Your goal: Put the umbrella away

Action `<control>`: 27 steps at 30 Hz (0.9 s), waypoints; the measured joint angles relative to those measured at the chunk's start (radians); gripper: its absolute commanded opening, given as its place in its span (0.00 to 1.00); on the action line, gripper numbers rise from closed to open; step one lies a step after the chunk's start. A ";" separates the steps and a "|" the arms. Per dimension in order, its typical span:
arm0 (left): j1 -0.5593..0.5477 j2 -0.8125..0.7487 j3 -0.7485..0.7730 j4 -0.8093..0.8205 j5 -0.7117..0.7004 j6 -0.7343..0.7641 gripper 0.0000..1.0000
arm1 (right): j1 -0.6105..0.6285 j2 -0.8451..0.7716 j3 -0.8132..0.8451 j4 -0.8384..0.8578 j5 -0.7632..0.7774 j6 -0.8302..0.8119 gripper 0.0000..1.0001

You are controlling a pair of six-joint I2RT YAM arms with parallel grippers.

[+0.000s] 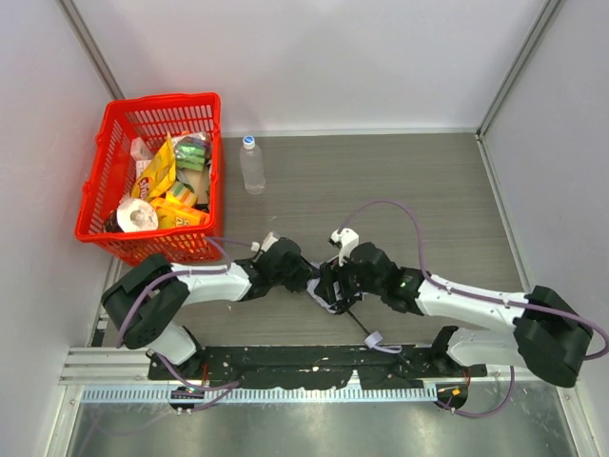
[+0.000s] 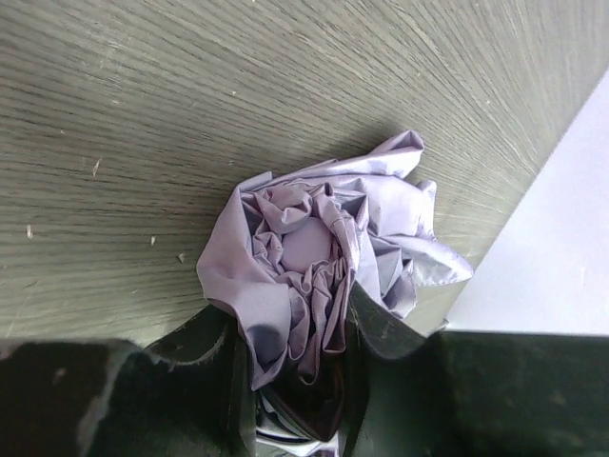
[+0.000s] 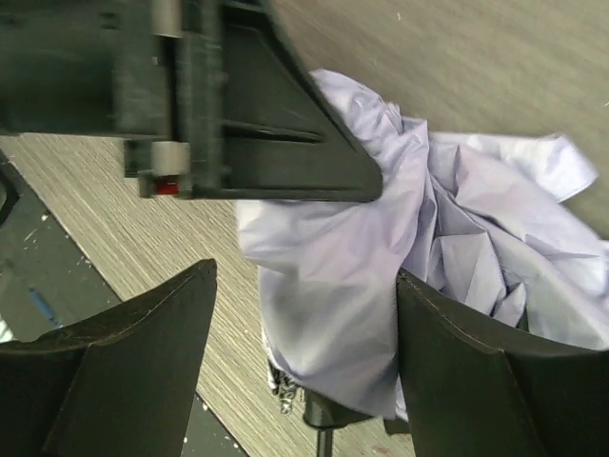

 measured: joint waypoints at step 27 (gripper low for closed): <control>0.029 -0.014 0.143 -0.376 0.014 -0.041 0.00 | 0.516 0.420 0.238 -0.200 0.940 -0.024 0.02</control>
